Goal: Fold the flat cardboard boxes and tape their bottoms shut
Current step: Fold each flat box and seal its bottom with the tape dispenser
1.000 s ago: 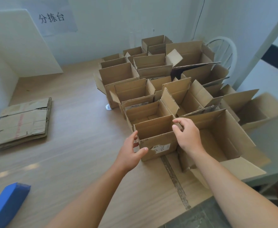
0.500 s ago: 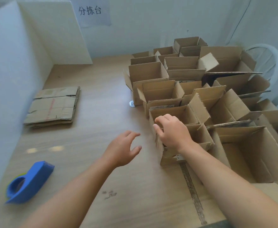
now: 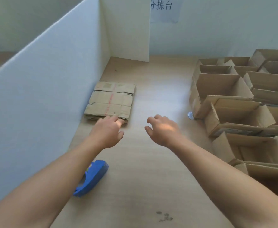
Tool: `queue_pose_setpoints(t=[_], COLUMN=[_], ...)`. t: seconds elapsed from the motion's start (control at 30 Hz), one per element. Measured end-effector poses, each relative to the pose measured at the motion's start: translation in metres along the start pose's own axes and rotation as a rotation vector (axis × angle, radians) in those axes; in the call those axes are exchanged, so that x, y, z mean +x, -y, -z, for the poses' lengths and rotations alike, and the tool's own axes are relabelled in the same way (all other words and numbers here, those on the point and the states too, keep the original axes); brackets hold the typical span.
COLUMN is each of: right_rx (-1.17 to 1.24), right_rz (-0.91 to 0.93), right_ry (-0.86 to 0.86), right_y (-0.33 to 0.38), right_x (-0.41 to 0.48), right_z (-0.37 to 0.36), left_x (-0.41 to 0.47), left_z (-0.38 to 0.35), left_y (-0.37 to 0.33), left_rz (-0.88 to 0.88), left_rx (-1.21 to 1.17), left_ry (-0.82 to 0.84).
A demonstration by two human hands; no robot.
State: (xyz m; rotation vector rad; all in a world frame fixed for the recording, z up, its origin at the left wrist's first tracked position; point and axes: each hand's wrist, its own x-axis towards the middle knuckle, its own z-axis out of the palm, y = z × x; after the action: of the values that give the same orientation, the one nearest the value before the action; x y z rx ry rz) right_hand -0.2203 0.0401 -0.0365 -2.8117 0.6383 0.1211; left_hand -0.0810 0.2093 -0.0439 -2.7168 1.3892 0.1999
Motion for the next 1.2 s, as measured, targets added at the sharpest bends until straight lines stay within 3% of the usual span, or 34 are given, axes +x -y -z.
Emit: queue_pose_setpoints(t=[0.17, 0.37, 0.63, 0.8, 0.9, 1.2], right_rx=[-0.028, 0.093, 0.492, 0.932, 1.036, 1.178], right_rz=[-0.008, -0.115, -0.325, -0.548, -0.569, -0.541], right_ry=[0.068, 0.118, 0.131, 0.116, 0.087, 0.028], right_y=[0.047, 0.060, 0.049, 0.042, 0.042, 0.046], right_x=[0.063, 0.107, 0.128, 0.141, 0.150, 0.161], right_z=[-0.026, -0.061, -0.097, -0.112, -0.121, -0.115], left_x=[0.040, 0.094, 0.134, 0.139, 0.145, 0.168], left_z=[-0.020, -0.061, -0.104, -0.119, -0.115, -0.077], left_y=[0.074, 0.114, 0.134, 0.139, 0.147, 0.167], left_rz=[0.019, 0.016, 0.046, -0.021, -0.078, -0.004], left_rx=[-0.009, -0.069, -0.081, 0.045, 0.044, -0.434], left_ry=[0.030, 0.052, 0.126, 0.038, -0.049, -0.242])
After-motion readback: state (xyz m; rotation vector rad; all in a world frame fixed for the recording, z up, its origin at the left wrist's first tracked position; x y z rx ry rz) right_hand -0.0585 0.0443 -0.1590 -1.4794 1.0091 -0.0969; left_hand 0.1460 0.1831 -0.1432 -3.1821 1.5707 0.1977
